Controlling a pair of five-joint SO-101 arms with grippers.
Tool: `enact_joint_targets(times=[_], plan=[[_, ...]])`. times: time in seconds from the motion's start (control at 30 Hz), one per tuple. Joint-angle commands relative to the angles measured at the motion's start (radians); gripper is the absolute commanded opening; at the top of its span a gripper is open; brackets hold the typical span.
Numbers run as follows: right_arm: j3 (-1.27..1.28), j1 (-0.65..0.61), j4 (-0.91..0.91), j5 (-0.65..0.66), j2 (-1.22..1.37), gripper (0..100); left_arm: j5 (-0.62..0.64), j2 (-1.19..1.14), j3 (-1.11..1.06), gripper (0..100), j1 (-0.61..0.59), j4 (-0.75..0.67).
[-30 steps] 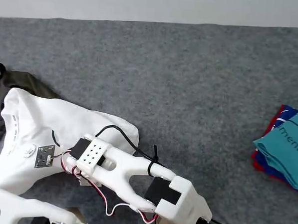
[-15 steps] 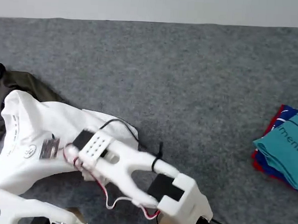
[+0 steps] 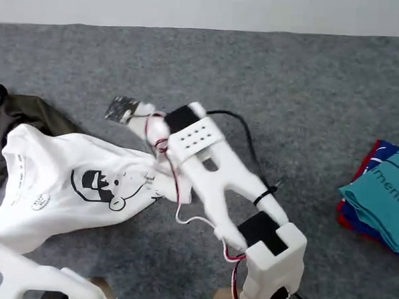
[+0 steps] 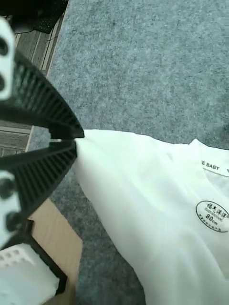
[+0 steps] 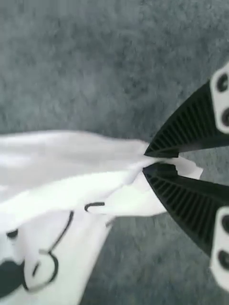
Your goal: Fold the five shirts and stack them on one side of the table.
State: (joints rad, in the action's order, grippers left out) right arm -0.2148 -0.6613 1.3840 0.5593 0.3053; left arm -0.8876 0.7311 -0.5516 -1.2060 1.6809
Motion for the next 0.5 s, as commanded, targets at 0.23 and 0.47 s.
enact_joint_targets(times=[0.23,0.47], plan=[[-0.069,0.051,0.008,0.023,-0.018,9.8,0.086,0.015,0.033,0,0.071,0.015],[-0.163,0.05,0.136,-0.006,-0.039,25.7,0.086,0.015,0.031,0,0.071,0.015]])
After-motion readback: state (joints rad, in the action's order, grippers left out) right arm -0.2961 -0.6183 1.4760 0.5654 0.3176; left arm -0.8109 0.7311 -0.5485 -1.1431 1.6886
